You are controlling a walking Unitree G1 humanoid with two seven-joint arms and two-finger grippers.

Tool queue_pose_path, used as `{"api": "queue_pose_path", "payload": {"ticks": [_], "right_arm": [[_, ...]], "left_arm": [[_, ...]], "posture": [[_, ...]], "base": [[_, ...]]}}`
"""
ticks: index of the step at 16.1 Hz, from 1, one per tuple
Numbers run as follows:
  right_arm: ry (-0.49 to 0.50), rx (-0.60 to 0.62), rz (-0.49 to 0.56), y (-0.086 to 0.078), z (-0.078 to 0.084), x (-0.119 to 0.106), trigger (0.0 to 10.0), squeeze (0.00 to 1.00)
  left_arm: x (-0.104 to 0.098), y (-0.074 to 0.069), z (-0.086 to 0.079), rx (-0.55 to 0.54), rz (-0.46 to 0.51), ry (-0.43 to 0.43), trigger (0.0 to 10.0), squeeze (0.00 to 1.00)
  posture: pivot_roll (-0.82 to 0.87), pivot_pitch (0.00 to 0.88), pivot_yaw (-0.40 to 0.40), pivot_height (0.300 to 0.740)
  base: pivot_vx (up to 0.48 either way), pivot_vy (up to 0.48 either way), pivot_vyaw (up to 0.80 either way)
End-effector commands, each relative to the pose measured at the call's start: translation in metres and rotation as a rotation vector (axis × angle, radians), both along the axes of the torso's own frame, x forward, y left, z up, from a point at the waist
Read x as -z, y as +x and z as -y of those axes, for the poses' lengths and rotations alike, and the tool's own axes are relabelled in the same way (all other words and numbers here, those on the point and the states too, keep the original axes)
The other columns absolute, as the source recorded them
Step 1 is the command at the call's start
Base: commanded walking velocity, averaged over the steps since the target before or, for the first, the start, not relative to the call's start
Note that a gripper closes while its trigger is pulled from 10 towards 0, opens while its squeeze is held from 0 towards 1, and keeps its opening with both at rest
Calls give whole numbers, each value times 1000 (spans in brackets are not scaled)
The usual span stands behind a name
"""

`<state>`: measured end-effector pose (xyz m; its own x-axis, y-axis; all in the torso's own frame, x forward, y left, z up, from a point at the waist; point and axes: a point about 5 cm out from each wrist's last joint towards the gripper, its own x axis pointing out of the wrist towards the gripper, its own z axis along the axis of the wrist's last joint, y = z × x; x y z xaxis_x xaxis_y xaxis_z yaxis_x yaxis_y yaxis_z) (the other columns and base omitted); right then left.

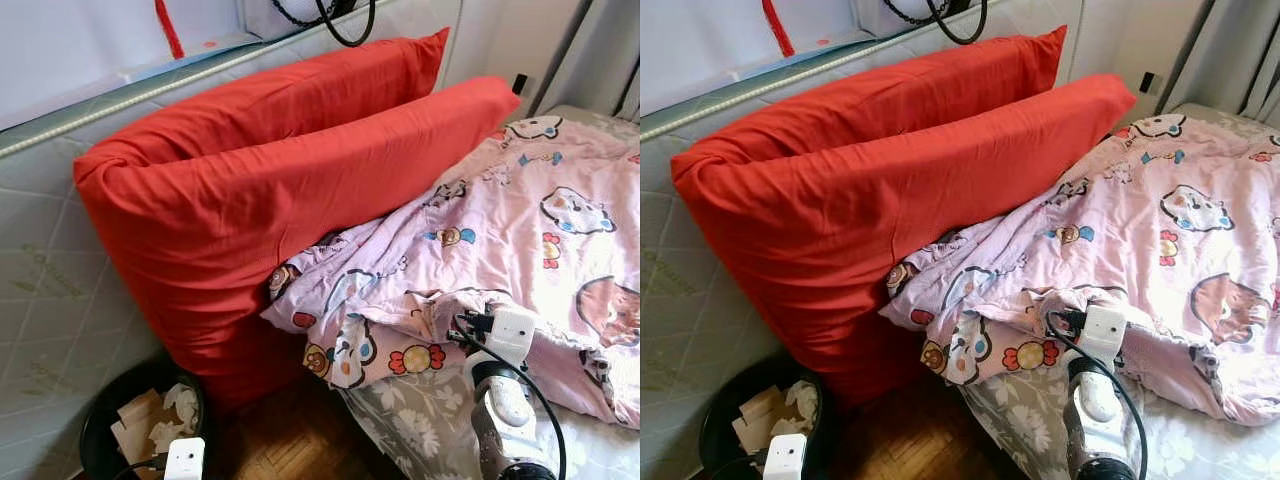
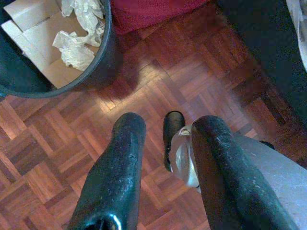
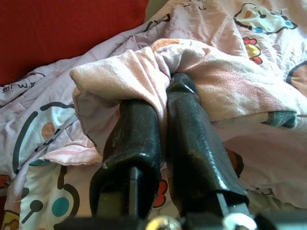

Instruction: Clean up the room

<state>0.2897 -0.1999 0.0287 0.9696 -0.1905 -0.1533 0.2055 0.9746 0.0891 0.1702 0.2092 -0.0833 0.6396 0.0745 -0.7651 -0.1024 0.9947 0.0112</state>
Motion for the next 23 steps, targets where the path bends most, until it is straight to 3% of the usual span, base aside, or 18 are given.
{"api": "queue_pose_path", "payload": {"ticks": [1,23], "right_arm": [[5,-1,-9,-1,-1,2,10000,0],[-11,38,46,3,2,-6,10000,0]], "left_arm": [[3,-7,-2,-3,-29,4,10000,0],[3,-7,0,-4,-27,-8,10000,0]], "posture": [[45,122,48,740],[48,112,51,740]], "base": [[0,0,0],[-219,0,0]]}}
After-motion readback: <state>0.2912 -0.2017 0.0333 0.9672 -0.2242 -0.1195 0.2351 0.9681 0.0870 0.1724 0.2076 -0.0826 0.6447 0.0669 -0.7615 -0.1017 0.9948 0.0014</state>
